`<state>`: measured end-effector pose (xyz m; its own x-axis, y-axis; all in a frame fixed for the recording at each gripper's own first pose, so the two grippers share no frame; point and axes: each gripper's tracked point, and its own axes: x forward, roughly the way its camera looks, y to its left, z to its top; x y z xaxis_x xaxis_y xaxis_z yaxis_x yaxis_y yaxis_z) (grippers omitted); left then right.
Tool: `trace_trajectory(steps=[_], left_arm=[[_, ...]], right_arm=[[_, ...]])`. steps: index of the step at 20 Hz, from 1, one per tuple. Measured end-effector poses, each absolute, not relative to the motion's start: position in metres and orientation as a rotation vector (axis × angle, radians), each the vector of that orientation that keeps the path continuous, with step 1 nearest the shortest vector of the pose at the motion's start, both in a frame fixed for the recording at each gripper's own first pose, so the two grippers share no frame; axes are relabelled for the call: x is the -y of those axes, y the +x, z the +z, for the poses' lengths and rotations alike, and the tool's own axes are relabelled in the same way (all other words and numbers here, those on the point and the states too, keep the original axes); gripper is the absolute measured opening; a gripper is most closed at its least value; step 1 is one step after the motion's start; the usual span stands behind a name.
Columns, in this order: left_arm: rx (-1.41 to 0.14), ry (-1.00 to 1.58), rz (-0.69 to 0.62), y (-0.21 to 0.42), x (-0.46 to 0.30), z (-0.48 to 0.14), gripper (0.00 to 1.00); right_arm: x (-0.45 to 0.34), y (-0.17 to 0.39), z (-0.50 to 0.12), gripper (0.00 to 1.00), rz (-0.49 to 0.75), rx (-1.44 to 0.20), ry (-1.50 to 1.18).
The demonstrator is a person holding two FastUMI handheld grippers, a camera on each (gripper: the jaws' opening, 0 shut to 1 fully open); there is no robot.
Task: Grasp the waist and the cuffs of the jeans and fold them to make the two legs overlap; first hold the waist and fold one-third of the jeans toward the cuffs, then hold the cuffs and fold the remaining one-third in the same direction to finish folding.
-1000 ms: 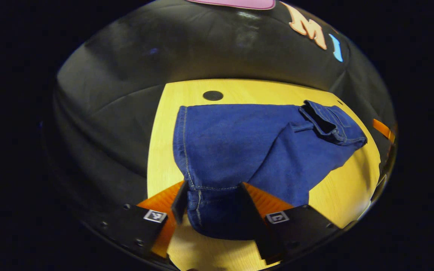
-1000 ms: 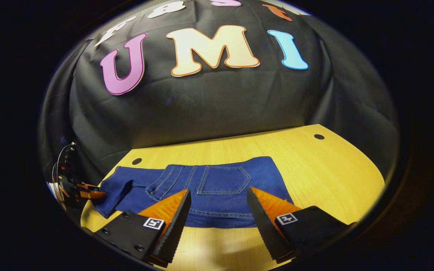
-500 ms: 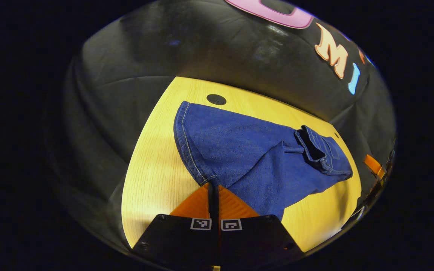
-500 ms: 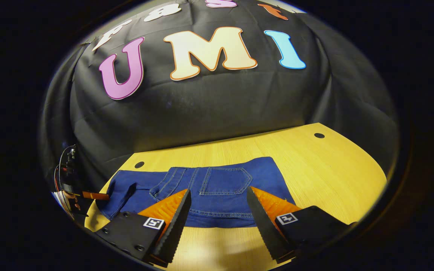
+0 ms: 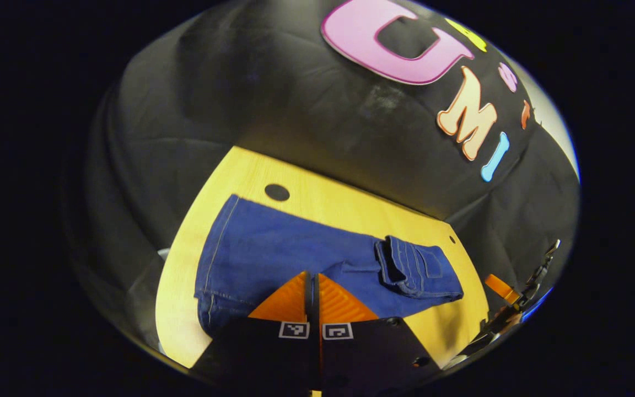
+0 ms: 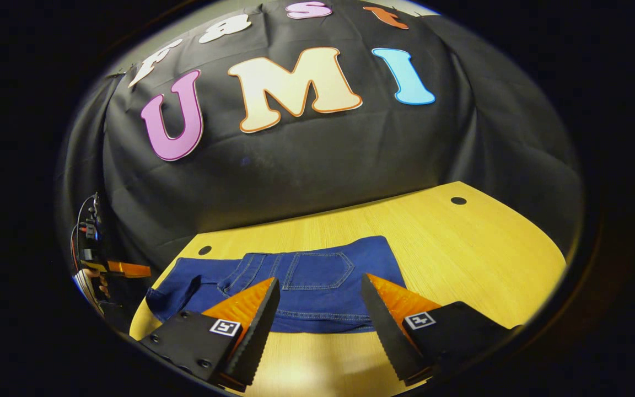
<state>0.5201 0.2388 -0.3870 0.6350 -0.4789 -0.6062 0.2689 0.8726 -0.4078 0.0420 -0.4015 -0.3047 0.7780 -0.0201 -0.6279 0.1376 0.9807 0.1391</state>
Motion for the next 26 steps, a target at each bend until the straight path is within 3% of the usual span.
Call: trace_trajectory(steps=[7, 11, 12, 13, 21, 26], left_arm=[[-0.837, -0.241, -0.333, 0.506, -0.287, -0.404, 0.00], [-0.866, -0.119, -0.320, 0.499, -0.313, -0.415, 0.77], [-0.878, -0.089, -0.321, 0.500, -0.315, -0.422, 0.83], [-0.894, -0.071, -0.322, 0.497, -0.318, -0.428, 1.00], [-1.004, 0.055, -0.298, 0.494, -0.334, -0.473, 0.97], [-1.047, 0.200, -0.405, 0.488, -0.324, -0.477, 0.95]], right_arm=[[0.416, 0.038, -0.308, 0.92, -0.096, -0.696, 0.180], [0.404, 0.037, -0.318, 0.92, -0.085, -0.715, 0.184], [0.402, 0.037, -0.320, 0.92, -0.084, -0.722, 0.187], [0.400, 0.037, -0.322, 0.92, -0.085, -0.725, 0.188], [0.399, 0.036, -0.328, 0.92, -0.114, -0.738, 0.176], [0.390, 0.033, -0.337, 0.92, -0.105, -0.757, 0.171]])
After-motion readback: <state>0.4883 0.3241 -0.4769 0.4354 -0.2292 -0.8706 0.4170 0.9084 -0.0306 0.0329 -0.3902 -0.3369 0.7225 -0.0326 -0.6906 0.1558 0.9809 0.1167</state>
